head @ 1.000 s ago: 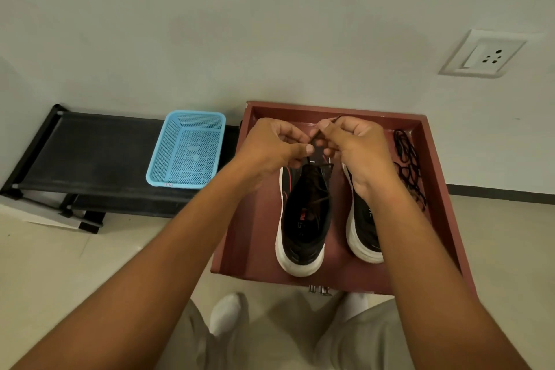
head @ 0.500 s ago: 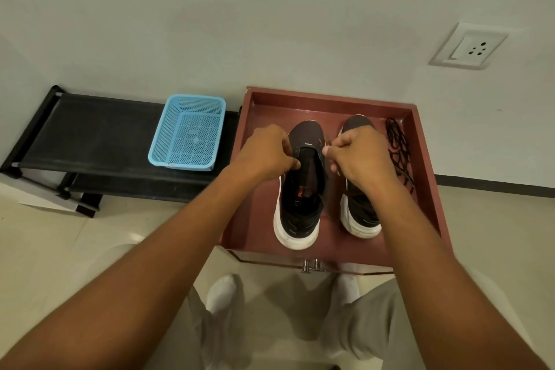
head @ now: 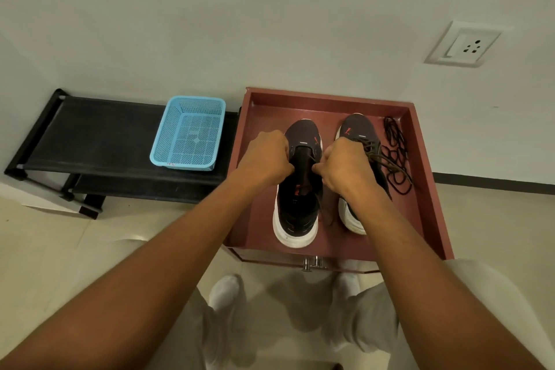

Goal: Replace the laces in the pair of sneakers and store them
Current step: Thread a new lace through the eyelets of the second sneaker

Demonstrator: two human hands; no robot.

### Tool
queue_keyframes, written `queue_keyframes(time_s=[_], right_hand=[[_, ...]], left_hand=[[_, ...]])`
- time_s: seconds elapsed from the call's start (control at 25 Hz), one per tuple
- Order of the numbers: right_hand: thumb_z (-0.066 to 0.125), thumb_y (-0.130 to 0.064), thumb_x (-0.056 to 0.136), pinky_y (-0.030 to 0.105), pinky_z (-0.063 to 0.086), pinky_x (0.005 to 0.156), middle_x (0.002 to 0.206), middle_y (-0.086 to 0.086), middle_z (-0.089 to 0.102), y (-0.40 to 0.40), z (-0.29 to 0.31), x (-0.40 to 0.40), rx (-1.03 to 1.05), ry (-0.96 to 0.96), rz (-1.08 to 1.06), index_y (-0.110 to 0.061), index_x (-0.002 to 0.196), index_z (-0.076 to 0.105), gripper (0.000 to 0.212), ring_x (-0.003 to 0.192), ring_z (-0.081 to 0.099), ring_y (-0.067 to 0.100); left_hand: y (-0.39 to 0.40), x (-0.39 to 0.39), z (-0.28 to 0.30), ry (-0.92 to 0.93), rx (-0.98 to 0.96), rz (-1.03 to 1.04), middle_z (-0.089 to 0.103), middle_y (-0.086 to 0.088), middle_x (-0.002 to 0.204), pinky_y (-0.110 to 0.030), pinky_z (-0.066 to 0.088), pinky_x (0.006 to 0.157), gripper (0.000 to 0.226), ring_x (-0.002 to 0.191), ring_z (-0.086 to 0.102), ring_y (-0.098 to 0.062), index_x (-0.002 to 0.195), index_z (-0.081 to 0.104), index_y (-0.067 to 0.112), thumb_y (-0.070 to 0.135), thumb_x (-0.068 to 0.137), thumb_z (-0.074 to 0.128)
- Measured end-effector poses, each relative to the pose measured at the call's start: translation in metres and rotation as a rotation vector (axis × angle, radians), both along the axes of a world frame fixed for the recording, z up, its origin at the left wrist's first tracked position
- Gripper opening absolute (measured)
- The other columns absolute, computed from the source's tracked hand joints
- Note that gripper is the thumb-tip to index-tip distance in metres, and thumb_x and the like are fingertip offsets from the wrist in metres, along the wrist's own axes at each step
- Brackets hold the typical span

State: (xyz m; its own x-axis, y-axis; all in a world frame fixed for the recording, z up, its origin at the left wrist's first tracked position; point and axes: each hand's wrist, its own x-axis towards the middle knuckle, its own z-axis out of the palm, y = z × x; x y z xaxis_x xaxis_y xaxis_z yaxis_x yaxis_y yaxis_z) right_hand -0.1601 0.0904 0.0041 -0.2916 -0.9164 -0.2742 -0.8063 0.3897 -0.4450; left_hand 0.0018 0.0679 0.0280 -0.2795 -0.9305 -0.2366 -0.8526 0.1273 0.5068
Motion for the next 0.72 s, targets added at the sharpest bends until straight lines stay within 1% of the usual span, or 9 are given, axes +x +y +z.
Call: queue_keyframes(time_s=[0.12,0.2,0.32,0.48,0.52,0.6,0.64,0.72], right_hand=[[0.078,-0.015,0.083,0.043,0.064,0.072,0.079,0.016,0.072,0.012,0.004,0.011,0.005,-0.002,0.047,-0.004,0.083,0.072,0.013,0.074,0.072,0.033],[0.075,-0.014,0.085,0.043,0.063,0.073,0.078,0.016,0.072,0.023,0.006,0.019,-0.006,-0.004,0.088,-0.002,0.081,0.073,0.012,0.076,0.072,0.034],[0.074,-0.018,0.09,0.041,0.061,0.077,0.078,0.015,0.073,0.034,0.011,0.026,-0.009,-0.008,0.125,-0.001,0.08,0.075,0.02,0.08,0.071,0.032],[0.079,-0.027,0.09,0.037,0.06,0.074,0.072,0.009,0.073,0.035,0.018,0.016,0.034,-0.166,0.025,-0.01,0.072,0.077,0.025,0.07,0.07,0.024],[0.078,-0.028,0.09,0.038,0.06,0.075,0.072,0.01,0.072,0.032,0.017,0.012,0.038,-0.187,0.011,-0.009,0.072,0.077,0.026,0.069,0.069,0.026],[0.075,-0.026,0.094,0.042,0.059,0.076,0.075,0.014,0.071,0.026,0.017,0.004,0.016,-0.173,0.011,-0.005,0.077,0.077,0.028,0.069,0.066,0.031],[0.072,-0.025,0.096,0.043,0.059,0.078,0.078,0.012,0.072,0.021,0.017,0.0,0.001,-0.162,0.02,-0.004,0.081,0.078,0.026,0.071,0.066,0.029],[0.067,-0.021,0.099,0.04,0.059,0.083,0.092,0.01,0.077,0.014,0.016,-0.004,-0.03,-0.147,0.048,-0.006,0.089,0.081,0.022,0.085,0.071,0.026]], left_hand=[[0.009,0.01,-0.002,-0.033,0.004,0.003,0.068,-0.008,0.07,-0.039,0.064,0.068,0.005,0.062,0.071,-0.023,0.078,0.071,0.006,0.005,0.08,0.076],[0.018,0.018,-0.004,-0.053,-0.003,0.015,0.068,-0.009,0.072,-0.038,0.064,0.068,0.004,0.065,0.071,-0.024,0.079,0.072,0.006,0.005,0.079,0.075],[0.026,0.024,-0.008,-0.053,-0.018,0.034,0.069,-0.009,0.079,-0.037,0.061,0.071,0.007,0.074,0.07,-0.026,0.076,0.069,0.009,0.01,0.079,0.075],[0.026,0.027,-0.013,-0.019,0.009,0.052,0.068,-0.006,0.072,-0.032,0.056,0.064,0.013,0.073,0.069,-0.025,0.067,0.065,0.011,0.012,0.076,0.075],[0.024,0.028,-0.014,-0.007,0.023,0.057,0.069,-0.005,0.072,-0.03,0.055,0.063,0.011,0.073,0.069,-0.023,0.069,0.067,0.011,0.012,0.076,0.075],[0.02,0.027,-0.015,-0.002,0.035,0.057,0.072,-0.004,0.078,-0.028,0.053,0.061,0.006,0.077,0.07,-0.021,0.078,0.072,0.01,0.015,0.078,0.075],[0.018,0.025,-0.014,-0.003,0.036,0.055,0.072,-0.005,0.082,-0.027,0.052,0.061,0.009,0.078,0.07,-0.021,0.084,0.073,0.009,0.017,0.079,0.076],[0.014,0.023,-0.012,-0.003,0.032,0.057,0.072,-0.006,0.087,-0.029,0.053,0.065,0.015,0.082,0.07,-0.022,0.092,0.072,0.008,0.019,0.082,0.076]])
